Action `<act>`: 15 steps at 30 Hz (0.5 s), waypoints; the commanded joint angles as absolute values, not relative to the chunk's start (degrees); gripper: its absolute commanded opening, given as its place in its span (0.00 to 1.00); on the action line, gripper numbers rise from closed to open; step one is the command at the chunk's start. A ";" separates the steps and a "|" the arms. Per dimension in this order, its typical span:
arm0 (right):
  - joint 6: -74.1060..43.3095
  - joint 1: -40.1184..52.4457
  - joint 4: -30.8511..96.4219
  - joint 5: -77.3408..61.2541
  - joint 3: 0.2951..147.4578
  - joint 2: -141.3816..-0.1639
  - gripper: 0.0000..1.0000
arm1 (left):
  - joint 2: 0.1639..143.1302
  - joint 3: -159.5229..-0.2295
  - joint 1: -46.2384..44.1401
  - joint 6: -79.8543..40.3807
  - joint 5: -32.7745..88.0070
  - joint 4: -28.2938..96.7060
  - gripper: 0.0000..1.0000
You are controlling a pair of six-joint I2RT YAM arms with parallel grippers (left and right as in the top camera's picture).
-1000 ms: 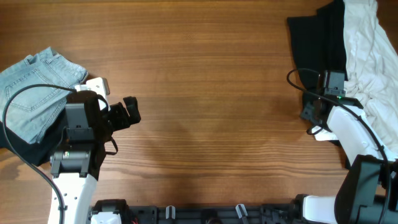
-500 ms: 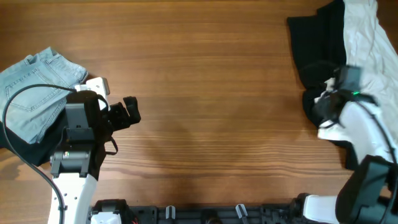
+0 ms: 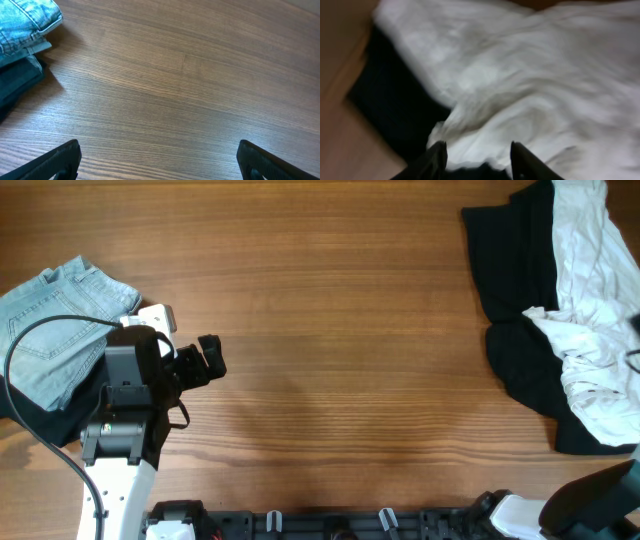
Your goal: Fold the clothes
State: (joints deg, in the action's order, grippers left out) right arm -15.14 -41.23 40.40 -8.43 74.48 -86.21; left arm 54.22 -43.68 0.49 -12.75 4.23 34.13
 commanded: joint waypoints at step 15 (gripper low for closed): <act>-12.58 -17.96 35.24 7.51 52.86 -93.60 0.77 | 54.39 -44.69 0.75 -12.86 4.71 33.91 1.00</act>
State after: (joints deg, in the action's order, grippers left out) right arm -9.63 -18.04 38.54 2.15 56.55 -91.07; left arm 54.22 -43.68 0.49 -12.75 4.23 34.15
